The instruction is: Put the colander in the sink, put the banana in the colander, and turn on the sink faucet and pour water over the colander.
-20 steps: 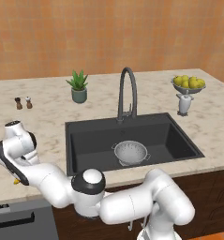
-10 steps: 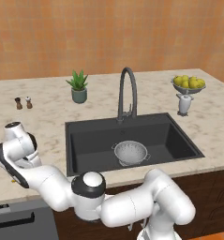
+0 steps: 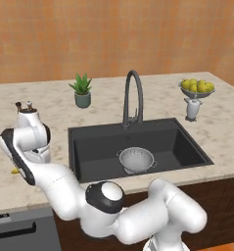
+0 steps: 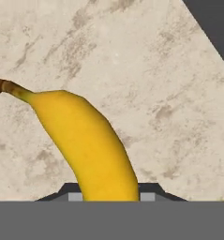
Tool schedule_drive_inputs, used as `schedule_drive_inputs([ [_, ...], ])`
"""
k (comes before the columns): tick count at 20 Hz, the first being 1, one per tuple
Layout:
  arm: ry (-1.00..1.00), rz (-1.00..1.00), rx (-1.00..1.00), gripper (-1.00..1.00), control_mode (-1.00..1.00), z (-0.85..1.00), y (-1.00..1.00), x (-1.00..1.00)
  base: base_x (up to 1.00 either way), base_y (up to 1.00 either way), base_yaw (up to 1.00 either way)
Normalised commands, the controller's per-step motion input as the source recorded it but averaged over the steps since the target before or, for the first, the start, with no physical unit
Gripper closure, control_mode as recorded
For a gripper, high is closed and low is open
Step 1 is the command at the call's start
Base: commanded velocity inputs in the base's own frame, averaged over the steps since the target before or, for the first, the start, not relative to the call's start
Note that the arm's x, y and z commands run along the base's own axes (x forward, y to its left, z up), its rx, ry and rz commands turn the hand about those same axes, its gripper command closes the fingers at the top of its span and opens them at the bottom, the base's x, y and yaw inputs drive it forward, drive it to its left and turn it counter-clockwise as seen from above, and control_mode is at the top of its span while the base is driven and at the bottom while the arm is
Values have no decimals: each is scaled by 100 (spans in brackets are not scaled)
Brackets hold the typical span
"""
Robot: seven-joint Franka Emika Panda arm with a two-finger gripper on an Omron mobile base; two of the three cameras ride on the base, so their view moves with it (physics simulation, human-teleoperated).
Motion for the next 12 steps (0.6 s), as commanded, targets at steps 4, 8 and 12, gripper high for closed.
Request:
schedule_drive_inputs([
  [4,-6,6,9,100,-100,100,-59,-42,0,0,0],
  [8,-15,9,1,100,-100,100,-93,-36,0,0,0],
  [12,-27,9,-1,100,-100,100,-100,-22,0,0,0],
])
